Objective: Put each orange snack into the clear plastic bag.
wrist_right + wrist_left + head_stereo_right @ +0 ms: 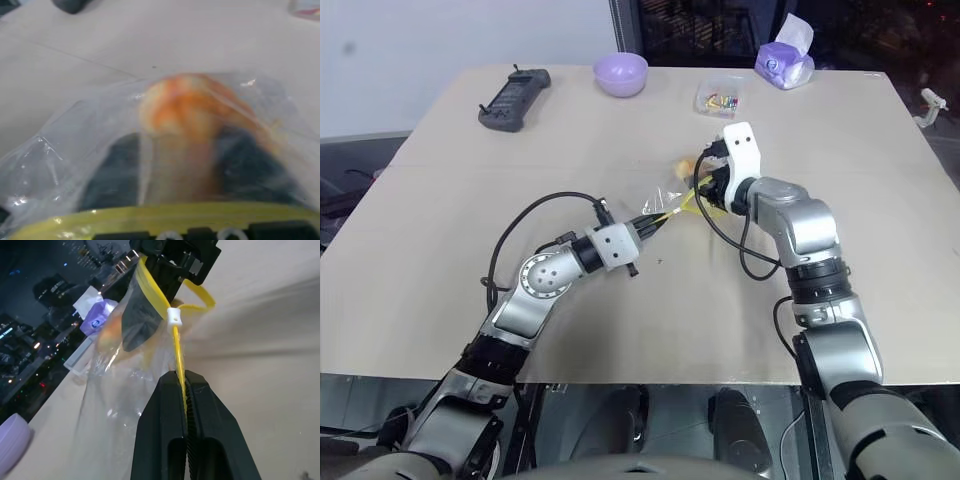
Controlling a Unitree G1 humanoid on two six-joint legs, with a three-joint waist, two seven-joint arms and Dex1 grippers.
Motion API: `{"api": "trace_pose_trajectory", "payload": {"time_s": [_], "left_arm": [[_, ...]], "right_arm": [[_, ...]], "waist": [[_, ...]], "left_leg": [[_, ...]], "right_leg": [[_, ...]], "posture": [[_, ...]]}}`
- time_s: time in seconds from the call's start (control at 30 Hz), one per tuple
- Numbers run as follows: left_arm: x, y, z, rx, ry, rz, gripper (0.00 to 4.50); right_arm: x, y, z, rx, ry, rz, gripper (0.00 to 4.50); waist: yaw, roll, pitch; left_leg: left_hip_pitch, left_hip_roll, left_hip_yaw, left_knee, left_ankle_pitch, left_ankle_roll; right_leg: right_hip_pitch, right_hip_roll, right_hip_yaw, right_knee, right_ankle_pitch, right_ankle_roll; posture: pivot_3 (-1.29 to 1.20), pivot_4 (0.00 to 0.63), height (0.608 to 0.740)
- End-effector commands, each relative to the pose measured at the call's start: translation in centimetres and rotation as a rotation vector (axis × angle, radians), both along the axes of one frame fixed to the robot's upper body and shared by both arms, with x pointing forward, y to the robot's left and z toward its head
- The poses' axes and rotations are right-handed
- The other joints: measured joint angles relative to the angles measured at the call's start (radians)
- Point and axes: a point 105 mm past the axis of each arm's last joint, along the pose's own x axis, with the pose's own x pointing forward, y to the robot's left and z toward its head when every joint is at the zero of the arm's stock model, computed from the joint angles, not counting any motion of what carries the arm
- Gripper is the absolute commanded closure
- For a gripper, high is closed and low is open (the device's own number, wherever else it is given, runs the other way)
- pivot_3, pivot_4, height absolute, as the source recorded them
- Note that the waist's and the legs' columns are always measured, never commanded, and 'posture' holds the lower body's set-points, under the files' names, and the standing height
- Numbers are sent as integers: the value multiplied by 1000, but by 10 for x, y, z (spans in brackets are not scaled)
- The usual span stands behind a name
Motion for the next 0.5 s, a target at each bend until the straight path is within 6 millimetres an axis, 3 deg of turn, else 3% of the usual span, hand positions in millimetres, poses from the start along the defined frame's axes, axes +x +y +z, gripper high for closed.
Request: {"api": "trace_pose_trajectory", "payload": {"time_s": [0.03,0.23,0.5], "left_arm": [[1,-1,11,-22,-37,-5,4500],[4,0,10,-28,-32,4,4500],[5,-4,10,-36,-33,-1,4500]], "right_arm": [[-24,-2,13,-36,-72,150,1495],[-41,-10,11,-53,-61,234,1495],[-44,-3,6,-27,-51,239,1495]], "waist": [[1,0,0],[-3,0,0],[1,0,0]], "left_leg": [[0,0,0,0,0,0],[0,0,0,0,0,0],[0,0,0,1,0,0]], "right_leg": [[0,0,0,0,0,0],[0,0,0,0,0,0],[0,0,0,1,0,0]], "posture": [[0,150,740],[0,150,740],[0,150,740]]}}
